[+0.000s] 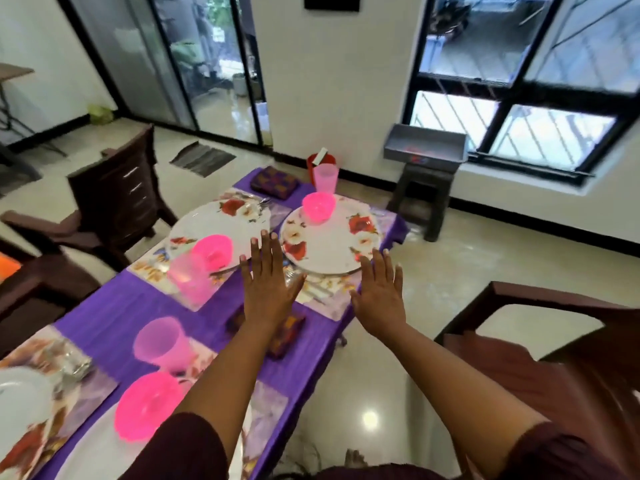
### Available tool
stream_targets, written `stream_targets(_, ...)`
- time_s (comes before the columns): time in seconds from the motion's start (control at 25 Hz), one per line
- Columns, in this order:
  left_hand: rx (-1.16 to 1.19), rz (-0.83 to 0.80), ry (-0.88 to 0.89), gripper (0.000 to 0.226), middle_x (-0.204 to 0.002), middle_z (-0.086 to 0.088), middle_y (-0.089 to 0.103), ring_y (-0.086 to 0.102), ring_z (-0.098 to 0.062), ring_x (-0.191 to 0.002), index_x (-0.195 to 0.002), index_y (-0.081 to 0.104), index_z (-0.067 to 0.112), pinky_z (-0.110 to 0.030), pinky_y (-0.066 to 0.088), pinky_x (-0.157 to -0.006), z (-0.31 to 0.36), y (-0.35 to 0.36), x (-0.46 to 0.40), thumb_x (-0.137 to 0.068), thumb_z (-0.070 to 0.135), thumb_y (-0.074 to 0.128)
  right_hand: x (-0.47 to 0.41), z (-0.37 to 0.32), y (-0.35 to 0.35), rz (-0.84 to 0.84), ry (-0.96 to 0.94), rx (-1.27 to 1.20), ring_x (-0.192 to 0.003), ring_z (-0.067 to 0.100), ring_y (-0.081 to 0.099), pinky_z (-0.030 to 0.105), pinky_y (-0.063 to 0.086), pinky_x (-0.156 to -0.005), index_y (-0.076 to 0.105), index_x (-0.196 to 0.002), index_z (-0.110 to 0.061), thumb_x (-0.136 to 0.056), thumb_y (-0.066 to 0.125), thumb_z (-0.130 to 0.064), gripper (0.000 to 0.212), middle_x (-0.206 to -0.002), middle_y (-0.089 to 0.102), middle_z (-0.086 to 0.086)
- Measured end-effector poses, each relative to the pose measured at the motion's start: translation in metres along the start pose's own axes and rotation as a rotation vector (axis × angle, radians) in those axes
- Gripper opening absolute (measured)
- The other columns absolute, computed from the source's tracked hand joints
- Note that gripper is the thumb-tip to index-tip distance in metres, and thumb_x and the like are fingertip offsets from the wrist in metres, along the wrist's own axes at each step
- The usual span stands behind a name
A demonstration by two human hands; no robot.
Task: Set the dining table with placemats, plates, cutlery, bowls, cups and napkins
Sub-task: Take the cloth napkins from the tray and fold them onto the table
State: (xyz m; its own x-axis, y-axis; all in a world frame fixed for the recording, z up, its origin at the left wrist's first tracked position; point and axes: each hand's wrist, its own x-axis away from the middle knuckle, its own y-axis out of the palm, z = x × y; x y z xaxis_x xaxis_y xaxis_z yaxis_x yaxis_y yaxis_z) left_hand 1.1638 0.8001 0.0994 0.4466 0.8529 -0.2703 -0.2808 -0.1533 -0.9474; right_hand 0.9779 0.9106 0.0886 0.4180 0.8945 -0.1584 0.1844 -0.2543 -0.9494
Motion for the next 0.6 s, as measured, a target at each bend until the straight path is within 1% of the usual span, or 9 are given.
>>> stream_targets(0.04,0.009,-0.009,0.018,0.084,-0.162,-0.012,0.007,0.000,-0.028,-0.149,-0.154,0.006,0.009,-0.052,0.005,-0.118,0.018,0.009,-0.016,-0.094,0.065,0.021,-0.009,0.019,-0.007,-0.003,0.025,-0.001,-0.149,0.027,-0.013,0.045,-0.009,-0.120,0.006,-0.155,-0.014,-0.098,0.045,-0.038,0.073,-0.163,-0.005,0.011)
stream_targets(0.12,0.050,-0.031,0.053,0.080,-0.162,-0.011,0.001,-0.002,-0.028,-0.150,-0.155,0.004,0.009,-0.053,0.005,-0.119,0.054,0.025,-0.040,-0.097,0.064,0.014,-0.024,0.058,-0.021,0.010,0.065,0.009,-0.149,0.024,-0.013,0.041,-0.009,-0.121,0.000,-0.155,-0.012,-0.099,0.043,-0.038,0.076,-0.163,-0.007,0.009)
stream_targets(0.24,0.112,-0.054,0.114,0.081,-0.159,-0.003,-0.020,-0.021,-0.019,-0.147,-0.151,-0.015,0.016,-0.049,-0.007,-0.120,0.101,0.039,-0.077,-0.093,0.066,0.011,-0.056,0.105,-0.045,0.032,0.085,0.047,-0.150,0.024,-0.010,0.041,-0.006,-0.121,0.003,-0.155,-0.012,-0.097,0.047,-0.035,0.077,-0.163,-0.002,0.010)
stream_targets(0.28,0.124,-0.051,0.133,0.080,-0.157,-0.001,-0.023,-0.024,-0.018,-0.146,-0.149,-0.018,0.017,-0.046,-0.012,-0.119,0.117,0.040,-0.094,-0.093,0.065,0.012,-0.072,0.118,-0.055,0.048,0.099,0.042,-0.150,0.024,-0.007,0.041,-0.005,-0.121,0.006,-0.155,-0.012,-0.096,0.049,-0.035,0.076,-0.163,0.002,0.009)
stream_targets(0.4,0.091,-0.049,0.188,0.077,-0.159,-0.002,-0.022,-0.027,-0.016,-0.143,-0.148,-0.020,0.020,-0.038,-0.024,-0.114,0.159,0.040,-0.145,-0.098,0.059,0.025,-0.122,0.150,-0.081,0.061,0.169,0.001,-0.150,0.025,0.001,0.044,0.002,-0.122,0.014,-0.154,-0.011,-0.095,0.052,-0.034,0.074,-0.162,0.012,0.009)
stream_targets(0.44,0.075,-0.054,0.212,0.079,-0.159,-0.002,-0.022,-0.029,-0.016,-0.142,-0.147,-0.021,0.019,-0.037,-0.027,-0.111,0.171,0.044,-0.162,-0.098,0.059,0.026,-0.135,0.161,-0.086,0.060,0.192,-0.006,-0.150,0.026,0.004,0.045,0.003,-0.122,0.016,-0.153,-0.011,-0.094,0.054,-0.034,0.073,-0.161,0.015,0.009)
stream_targets(0.52,-0.021,-0.030,0.313,0.082,-0.160,-0.005,-0.021,-0.025,-0.019,-0.145,-0.147,-0.023,0.017,-0.035,-0.032,-0.108,0.188,0.048,-0.193,-0.096,0.064,0.022,-0.154,0.181,-0.090,0.022,0.221,-0.007,-0.150,0.026,0.006,0.046,0.003,-0.121,0.019,-0.153,-0.013,-0.093,0.056,-0.033,0.073,-0.160,0.017,0.009)
stream_targets(0.6,-0.113,0.013,0.420,0.084,-0.161,-0.009,-0.017,-0.017,-0.024,-0.148,-0.148,-0.020,0.014,-0.038,-0.030,-0.110,0.210,0.053,-0.240,-0.093,0.067,0.015,-0.178,0.207,-0.089,-0.056,0.249,-0.007,-0.150,0.026,0.004,0.046,0.001,-0.120,0.018,-0.153,-0.016,-0.092,0.058,-0.032,0.074,-0.161,0.015,0.008)
